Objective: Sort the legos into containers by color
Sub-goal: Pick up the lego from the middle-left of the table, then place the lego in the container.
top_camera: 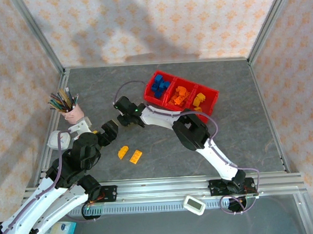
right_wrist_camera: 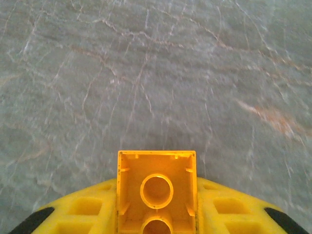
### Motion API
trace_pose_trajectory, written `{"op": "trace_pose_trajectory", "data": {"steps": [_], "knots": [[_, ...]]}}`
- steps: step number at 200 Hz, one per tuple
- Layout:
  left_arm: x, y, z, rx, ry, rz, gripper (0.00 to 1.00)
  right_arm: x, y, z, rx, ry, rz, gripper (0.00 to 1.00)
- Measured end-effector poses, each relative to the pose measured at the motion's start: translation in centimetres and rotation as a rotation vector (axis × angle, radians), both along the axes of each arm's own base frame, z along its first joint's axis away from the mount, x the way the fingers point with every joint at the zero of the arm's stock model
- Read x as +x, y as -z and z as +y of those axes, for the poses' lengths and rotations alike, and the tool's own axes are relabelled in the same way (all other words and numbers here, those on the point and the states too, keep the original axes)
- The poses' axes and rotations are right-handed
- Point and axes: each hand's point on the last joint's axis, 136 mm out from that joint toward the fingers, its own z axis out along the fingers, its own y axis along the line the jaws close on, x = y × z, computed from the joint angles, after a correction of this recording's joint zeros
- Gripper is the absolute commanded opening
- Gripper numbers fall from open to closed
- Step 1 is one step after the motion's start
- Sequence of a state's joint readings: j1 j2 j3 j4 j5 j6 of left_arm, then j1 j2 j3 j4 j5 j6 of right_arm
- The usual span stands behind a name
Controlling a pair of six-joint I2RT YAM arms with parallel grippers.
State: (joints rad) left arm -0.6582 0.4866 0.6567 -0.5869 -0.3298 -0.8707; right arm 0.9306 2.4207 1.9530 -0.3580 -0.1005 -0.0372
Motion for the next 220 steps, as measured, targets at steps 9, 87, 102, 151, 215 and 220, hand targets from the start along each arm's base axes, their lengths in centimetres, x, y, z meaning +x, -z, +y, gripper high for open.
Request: {"op": "trace_pose_trajectory", "data": {"steps": [9, 87, 102, 151, 215, 220], "knots": [[0.0, 0.0, -0.1, 0.003, 0.004, 0.000, 0.99, -0.5, -0.4, -0.8, -0.007, 0.013, 0.008, 0.32], [2.4, 0.3, -4.4, 0.015, 0.153, 0.015, 0.99, 0.5, -10.4, -13.6, 0.128, 0.364, -0.027, 0.31], [3.0, 0.4, -5.8, 0.014, 0.200, 0.013, 0.99, 1.3, -11.1, -17.5, 0.135, 0.469, -0.042, 0.31], [4.9, 0.9, -9.8, 0.018, 0.335, 0.022, 0.99, 2.7, -10.5, -27.9, 0.104, 0.745, -0.063, 0.32], [6.3, 1.3, -12.6, 0.013, 0.423, 0.032, 0.99, 5.4, -8.8, -38.9, 0.053, 1.002, -0.065, 0.32], [6.3, 1.2, -12.7, 0.012, 0.424, 0.028, 0.99, 5.5, -8.7, -39.2, 0.052, 1.011, -0.065, 0.32]]}}
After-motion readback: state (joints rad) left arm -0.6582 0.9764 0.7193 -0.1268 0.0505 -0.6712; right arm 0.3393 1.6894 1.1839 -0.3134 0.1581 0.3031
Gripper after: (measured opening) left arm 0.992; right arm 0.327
